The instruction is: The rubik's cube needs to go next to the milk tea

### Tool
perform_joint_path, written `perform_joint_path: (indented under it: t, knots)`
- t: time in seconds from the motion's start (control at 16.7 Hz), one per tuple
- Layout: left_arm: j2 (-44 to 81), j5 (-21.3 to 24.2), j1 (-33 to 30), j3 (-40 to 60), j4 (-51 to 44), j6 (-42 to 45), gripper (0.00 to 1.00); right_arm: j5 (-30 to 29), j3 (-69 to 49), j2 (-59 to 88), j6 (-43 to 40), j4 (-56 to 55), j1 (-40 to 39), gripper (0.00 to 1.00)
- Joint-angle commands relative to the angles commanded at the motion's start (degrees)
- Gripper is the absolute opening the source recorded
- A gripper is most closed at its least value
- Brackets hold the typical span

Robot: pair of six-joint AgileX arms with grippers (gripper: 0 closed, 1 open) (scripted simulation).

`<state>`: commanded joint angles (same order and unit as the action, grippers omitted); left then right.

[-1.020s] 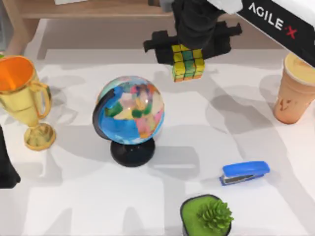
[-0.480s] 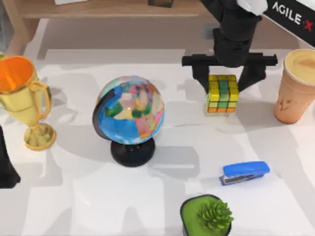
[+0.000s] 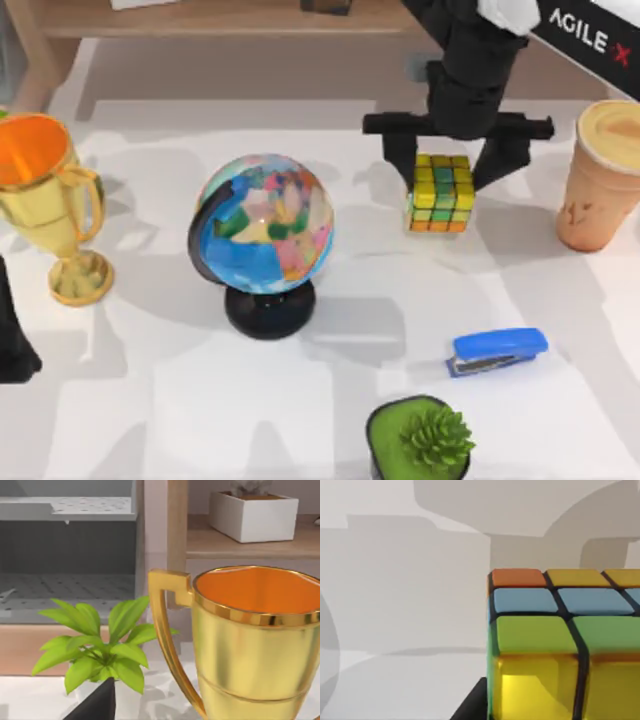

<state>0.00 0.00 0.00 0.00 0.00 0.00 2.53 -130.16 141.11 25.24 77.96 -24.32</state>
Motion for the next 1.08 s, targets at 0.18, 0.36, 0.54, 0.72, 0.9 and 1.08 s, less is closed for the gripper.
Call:
perform_joint_path:
  t: [0.18,0.36,0.54,0.72,0.9,1.08]
  knots:
    - [0.00,0.00,0.00,0.00,0.00,0.00,1.00,1.76,0.15,0.03,0.38,-0.98,0.10,0.00]
    - [0.00,0.00,0.00,0.00,0.00,0.00,1.00,2.65,0.62,-0.25,0.75,-1.44,0.09,0.00]
    - [0.00,0.00,0.00,0.00,0.00,0.00,1.00,2.26,1.46,-0.71,0.91,-1.43,-0.09,0.00]
    - [0.00,0.00,0.00,0.00,0.00,0.00,1.00,0.72,2.33,-1.42,0.83,-1.48,-0.17,0.00]
    - [0.00,0.00,0.00,0.00,0.00,0.00,1.00,-1.20,3.13,-1.94,0.43,-2.14,-0.01,0.00]
    - [0.00,0.00,0.00,0.00,0.00,0.00,1.00,-2.45,4.46,-1.07,0.00,-2.88,0.34,0.00]
